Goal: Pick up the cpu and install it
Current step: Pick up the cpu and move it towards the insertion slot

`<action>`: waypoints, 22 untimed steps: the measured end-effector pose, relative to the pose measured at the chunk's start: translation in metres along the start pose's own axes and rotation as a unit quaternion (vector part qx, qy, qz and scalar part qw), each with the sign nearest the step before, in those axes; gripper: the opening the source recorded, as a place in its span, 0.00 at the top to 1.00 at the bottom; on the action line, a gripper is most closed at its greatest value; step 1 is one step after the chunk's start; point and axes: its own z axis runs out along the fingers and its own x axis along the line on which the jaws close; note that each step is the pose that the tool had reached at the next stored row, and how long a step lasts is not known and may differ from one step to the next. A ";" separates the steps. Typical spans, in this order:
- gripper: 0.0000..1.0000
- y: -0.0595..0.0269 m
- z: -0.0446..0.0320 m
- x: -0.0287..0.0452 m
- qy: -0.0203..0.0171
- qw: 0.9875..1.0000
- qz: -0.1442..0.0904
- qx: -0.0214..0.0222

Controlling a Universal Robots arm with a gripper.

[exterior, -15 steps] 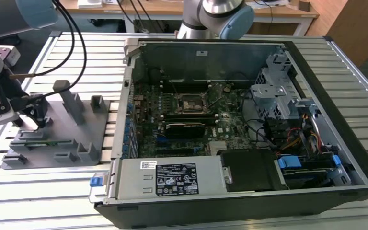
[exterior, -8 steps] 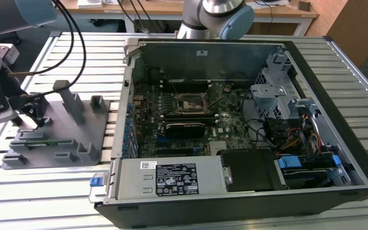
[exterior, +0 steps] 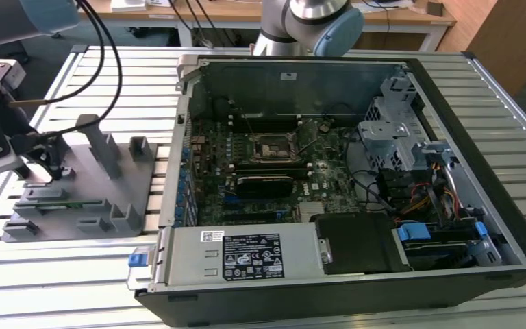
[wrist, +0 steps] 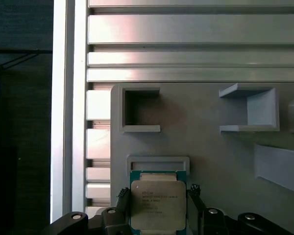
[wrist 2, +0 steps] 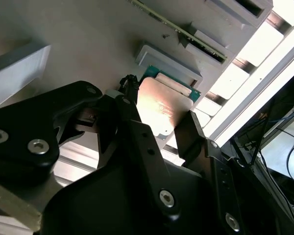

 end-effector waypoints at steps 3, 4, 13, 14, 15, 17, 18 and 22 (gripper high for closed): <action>0.46 0.0001 -0.0016 0.0000 0.000 1.000 0.000 0.000; 0.46 0.0001 -0.0022 0.0001 0.000 1.000 0.000 0.000; 0.46 0.0003 -0.0075 0.0001 0.000 1.000 0.000 0.000; 0.46 0.0003 -0.0081 0.0002 0.000 1.000 0.000 0.000; 0.46 0.0003 -0.0087 0.0001 0.000 1.000 0.000 0.000; 0.46 0.0004 -0.0097 0.0002 0.000 1.000 0.000 0.000; 0.46 0.0004 -0.0102 0.0002 0.000 1.000 0.000 0.000; 0.46 0.0005 -0.0120 0.0002 0.000 1.000 0.000 0.000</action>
